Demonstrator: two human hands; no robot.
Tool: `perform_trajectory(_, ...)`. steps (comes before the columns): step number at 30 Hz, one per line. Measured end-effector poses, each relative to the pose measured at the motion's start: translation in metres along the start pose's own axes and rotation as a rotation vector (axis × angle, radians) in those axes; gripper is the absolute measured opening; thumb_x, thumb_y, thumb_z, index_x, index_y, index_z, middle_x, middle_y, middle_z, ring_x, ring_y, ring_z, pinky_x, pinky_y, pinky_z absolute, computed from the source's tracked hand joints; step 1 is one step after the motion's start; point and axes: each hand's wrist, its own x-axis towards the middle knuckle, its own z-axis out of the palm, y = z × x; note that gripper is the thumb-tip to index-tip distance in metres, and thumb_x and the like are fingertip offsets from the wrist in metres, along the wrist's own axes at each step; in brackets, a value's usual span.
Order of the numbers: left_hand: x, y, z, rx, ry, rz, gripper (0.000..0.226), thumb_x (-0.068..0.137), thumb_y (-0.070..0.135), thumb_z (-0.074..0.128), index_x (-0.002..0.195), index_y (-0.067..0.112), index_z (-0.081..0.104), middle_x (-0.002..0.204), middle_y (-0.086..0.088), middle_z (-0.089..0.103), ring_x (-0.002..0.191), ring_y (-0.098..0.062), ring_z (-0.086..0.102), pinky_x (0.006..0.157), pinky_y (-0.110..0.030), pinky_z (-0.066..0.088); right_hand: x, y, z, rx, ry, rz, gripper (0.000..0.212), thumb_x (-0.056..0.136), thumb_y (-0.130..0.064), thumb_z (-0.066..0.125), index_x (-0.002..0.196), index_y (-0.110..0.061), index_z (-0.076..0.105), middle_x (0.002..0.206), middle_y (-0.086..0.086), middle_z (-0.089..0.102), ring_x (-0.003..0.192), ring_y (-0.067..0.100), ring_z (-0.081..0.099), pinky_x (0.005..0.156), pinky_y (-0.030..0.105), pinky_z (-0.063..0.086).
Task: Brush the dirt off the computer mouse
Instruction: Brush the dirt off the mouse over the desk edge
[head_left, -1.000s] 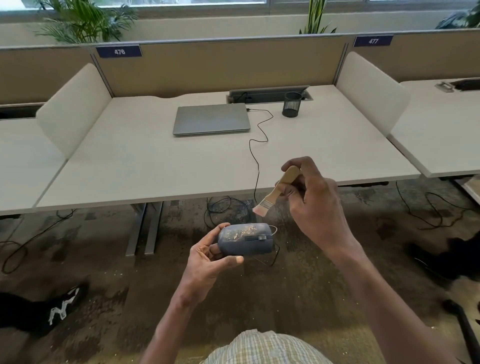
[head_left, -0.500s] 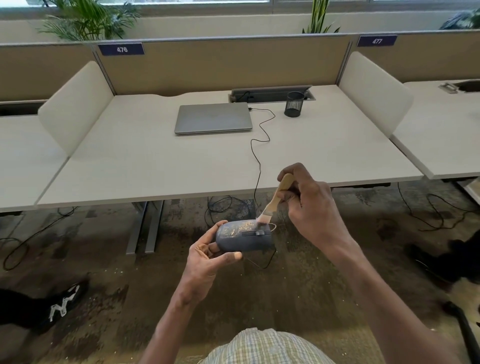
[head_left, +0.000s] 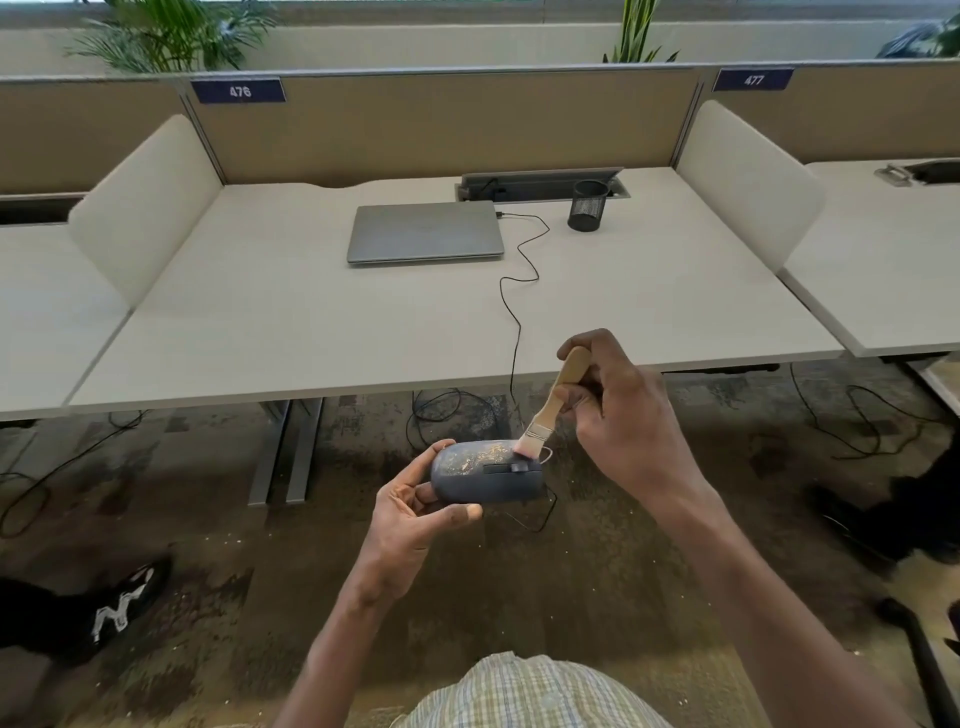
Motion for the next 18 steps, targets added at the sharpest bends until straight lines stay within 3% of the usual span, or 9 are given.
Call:
perform_trajectory(5, -0.002, -0.006, -0.002, -0.005, -0.012, -0.008, 0.092, 0.058, 0.026, 0.102, 0.14, 0.026, 0.059, 0.13, -0.01, 0.072, 0.122, -0.028, 0.069, 0.082, -0.028, 0.064, 0.008, 0.003, 0.003, -0.042, 0.035, -0.007, 0.04, 0.094, -0.001, 0.064, 0.127, -0.019, 0.051, 0.081, 0.001, 0.069, 0.069, 0.015, 0.068, 0.061, 0.04, 0.058)
perform_trajectory(11, -0.002, -0.008, -0.004, -0.012, -0.033, 0.004, 0.088, 0.064, 0.017, 0.097, 0.142, 0.023, 0.058, 0.13, -0.009, 0.072, 0.121, -0.028, 0.069, 0.083, -0.029, 0.064, 0.012, -0.001, 0.011, -0.034, 0.014, -0.008, 0.06, 0.095, -0.008, 0.067, 0.149, -0.015, 0.042, 0.078, -0.003, 0.068, 0.065, 0.01, 0.069, 0.064, 0.011, 0.055)
perform_trajectory(15, -0.005, -0.01, -0.006, -0.027, -0.026, -0.001, 0.087, 0.063, 0.013, 0.095, 0.142, 0.023, 0.058, 0.128, -0.014, 0.073, 0.119, -0.028, 0.07, 0.082, -0.028, 0.064, 0.015, 0.007, 0.005, -0.106, 0.018, 0.057, 0.066, 0.096, -0.01, 0.066, 0.154, -0.012, 0.034, 0.079, 0.005, 0.071, 0.065, 0.019, 0.071, 0.064, 0.034, 0.062)
perform_trajectory(16, -0.005, -0.008, -0.006, -0.033, -0.02, 0.001, 0.088, 0.062, 0.014, 0.095, 0.142, 0.023, 0.058, 0.129, -0.014, 0.072, 0.119, -0.028, 0.071, 0.081, -0.028, 0.064, 0.016, 0.008, 0.003, -0.093, 0.029, 0.063, 0.066, 0.096, -0.01, 0.066, 0.155, -0.012, 0.034, 0.08, 0.005, 0.072, 0.066, 0.02, 0.072, 0.064, 0.035, 0.061)
perform_trajectory(18, -0.004, -0.006, -0.006, -0.043, -0.013, 0.008, 0.089, 0.061, 0.014, 0.094, 0.143, 0.022, 0.058, 0.129, -0.013, 0.072, 0.118, -0.027, 0.071, 0.079, -0.027, 0.064, 0.016, 0.007, 0.004, -0.048, 0.031, 0.05, 0.067, 0.096, -0.011, 0.068, 0.154, -0.013, 0.035, 0.081, -0.001, 0.071, 0.066, 0.016, 0.072, 0.068, 0.022, 0.06)
